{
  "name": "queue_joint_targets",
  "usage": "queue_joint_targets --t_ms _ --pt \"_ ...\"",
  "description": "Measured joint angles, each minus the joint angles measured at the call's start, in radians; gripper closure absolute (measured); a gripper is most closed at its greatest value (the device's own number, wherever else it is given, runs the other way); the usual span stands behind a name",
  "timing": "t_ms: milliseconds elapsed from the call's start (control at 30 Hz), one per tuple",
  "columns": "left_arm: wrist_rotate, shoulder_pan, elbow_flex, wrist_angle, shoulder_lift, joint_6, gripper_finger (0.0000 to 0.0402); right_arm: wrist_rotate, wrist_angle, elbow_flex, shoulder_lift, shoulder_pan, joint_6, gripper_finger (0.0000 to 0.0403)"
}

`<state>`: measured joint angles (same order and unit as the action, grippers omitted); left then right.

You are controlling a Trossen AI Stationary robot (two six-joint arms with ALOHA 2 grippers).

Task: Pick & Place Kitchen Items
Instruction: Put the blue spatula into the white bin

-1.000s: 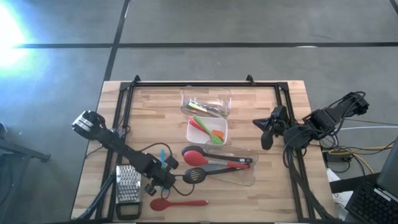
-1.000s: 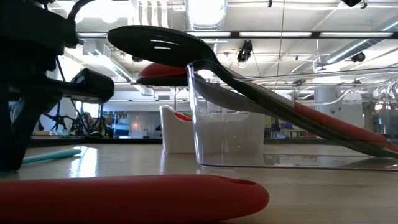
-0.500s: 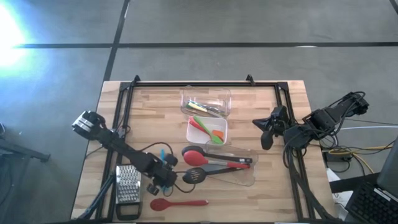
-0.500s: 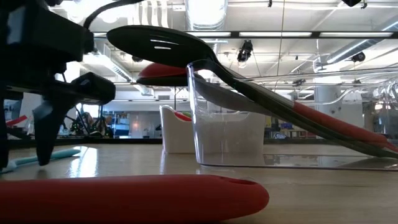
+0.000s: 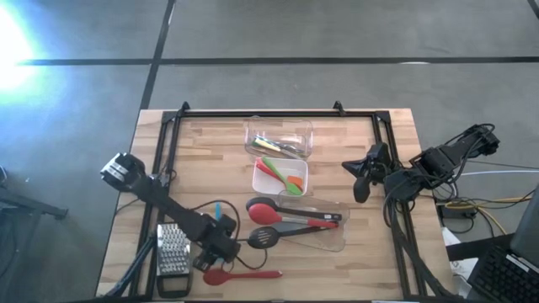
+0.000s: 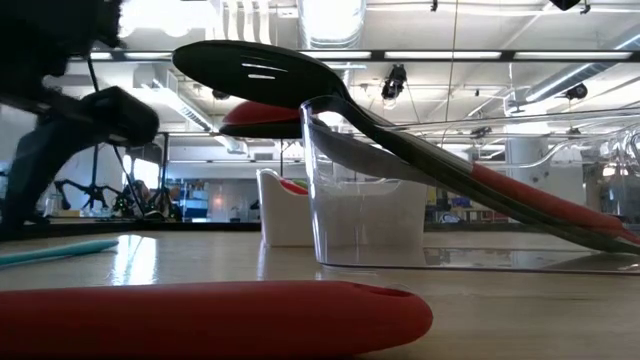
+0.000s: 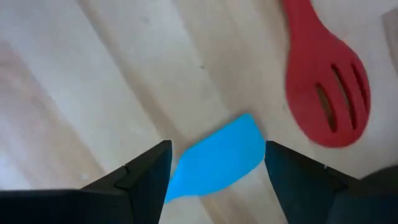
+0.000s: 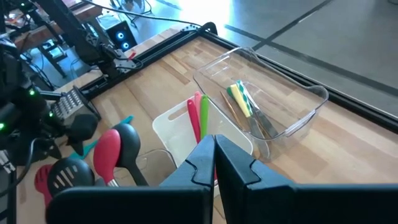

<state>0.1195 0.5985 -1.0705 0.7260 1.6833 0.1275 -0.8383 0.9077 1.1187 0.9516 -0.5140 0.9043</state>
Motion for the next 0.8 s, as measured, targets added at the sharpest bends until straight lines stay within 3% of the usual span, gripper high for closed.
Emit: queue_joint_targets --t_ms 167,500,800 --pt "-0.006 0.036 -0.001 -0.066 0.035 -0.004 0.0142 0.0 0.0 0.0 0.0 0.0 -0.009 0.0394" --pt "-0.061 0.059 -0.007 -0.012 0.114 -0.077 0.014 0.003 0.001 -0.002 0.0 0.0 -0.026 0.0394" --pt "-0.101 0.058 0.011 0.009 0.109 -0.137 0.0099 0.008 0.0 -0.002 0.0 0.0 -0.025 0.0394"
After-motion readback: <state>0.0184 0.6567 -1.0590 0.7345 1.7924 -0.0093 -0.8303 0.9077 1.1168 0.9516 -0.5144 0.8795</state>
